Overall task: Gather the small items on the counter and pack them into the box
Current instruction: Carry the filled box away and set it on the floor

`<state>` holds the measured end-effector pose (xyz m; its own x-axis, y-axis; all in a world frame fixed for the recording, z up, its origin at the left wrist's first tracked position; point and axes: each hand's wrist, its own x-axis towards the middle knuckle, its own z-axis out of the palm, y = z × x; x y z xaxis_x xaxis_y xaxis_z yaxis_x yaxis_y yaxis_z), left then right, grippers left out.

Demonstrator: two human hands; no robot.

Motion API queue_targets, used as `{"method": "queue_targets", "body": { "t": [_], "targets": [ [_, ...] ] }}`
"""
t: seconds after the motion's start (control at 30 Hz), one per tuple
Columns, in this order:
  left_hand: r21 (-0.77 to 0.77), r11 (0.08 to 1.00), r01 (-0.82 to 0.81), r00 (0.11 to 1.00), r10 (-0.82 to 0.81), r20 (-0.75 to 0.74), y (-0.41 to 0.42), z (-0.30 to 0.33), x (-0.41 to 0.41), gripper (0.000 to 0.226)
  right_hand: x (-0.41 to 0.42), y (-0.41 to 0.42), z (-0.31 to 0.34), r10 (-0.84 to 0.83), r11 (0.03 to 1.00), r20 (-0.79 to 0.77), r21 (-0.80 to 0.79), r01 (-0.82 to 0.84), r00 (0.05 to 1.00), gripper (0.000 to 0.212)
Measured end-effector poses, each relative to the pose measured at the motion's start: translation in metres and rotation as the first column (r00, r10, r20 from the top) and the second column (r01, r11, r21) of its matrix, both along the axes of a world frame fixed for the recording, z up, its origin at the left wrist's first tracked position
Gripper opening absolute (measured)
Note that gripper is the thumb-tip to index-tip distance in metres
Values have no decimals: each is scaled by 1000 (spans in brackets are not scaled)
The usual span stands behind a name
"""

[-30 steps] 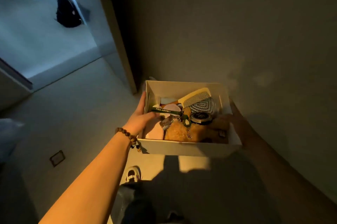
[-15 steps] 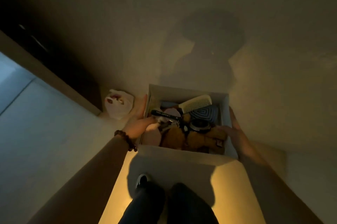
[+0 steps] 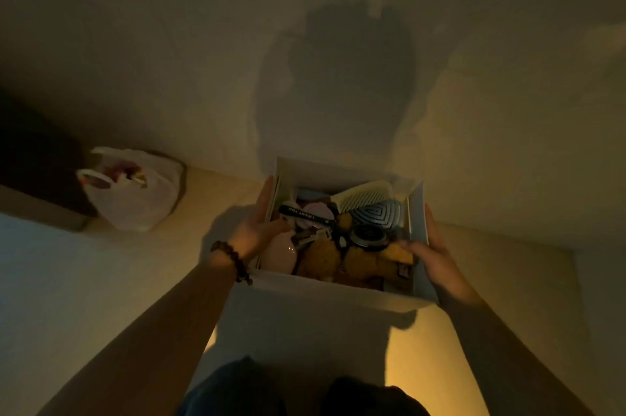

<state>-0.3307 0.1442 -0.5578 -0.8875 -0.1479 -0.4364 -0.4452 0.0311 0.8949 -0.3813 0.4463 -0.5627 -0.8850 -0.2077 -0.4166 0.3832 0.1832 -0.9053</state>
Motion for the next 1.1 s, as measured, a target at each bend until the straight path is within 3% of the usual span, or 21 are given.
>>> {"method": "queue_targets", "body": {
  "t": [0.17,0.43,0.53,0.67,0.77,0.87,0.97,1.03,1.1],
  "targets": [
    [49,996,75,996,-73,-44,13,-114,-21,86,-11,12,-113,-44,997,62,-68,48,997,81],
    [72,994,83,989,-73,-129,14,-242,-41,88,-41,22,-236,-26,999,11,48,25,1000,82],
    [99,993,58,993,-47,-106,16,-261,-52,71,-46,22,-264,-64,995,-37,70,67,997,79],
    [115,993,6,999,-12,50,15,-277,-62,37,-48,13,-291,-76,996,-54,38,78,996,77],
    [133,991,17,996,-29,89,16,-283,-61,22,-44,3,-300,-107,988,-95,104,117,990,77],
    [32,999,28,997,-26,-76,19,-284,-57,34,-39,2,-297,-66,965,-155,242,102,986,75],
    [-216,973,87,951,-145,-273,19,-282,-45,60,-24,5,-292,31,937,-206,347,44,978,91],
    [-310,938,153,945,-231,-233,18,-283,-31,83,-7,10,-295,132,888,-216,460,-19,967,117],
    [-446,858,254,938,-331,-102,13,-289,-17,120,11,17,-302,196,842,-134,531,-97,971,139]
  ]
}}
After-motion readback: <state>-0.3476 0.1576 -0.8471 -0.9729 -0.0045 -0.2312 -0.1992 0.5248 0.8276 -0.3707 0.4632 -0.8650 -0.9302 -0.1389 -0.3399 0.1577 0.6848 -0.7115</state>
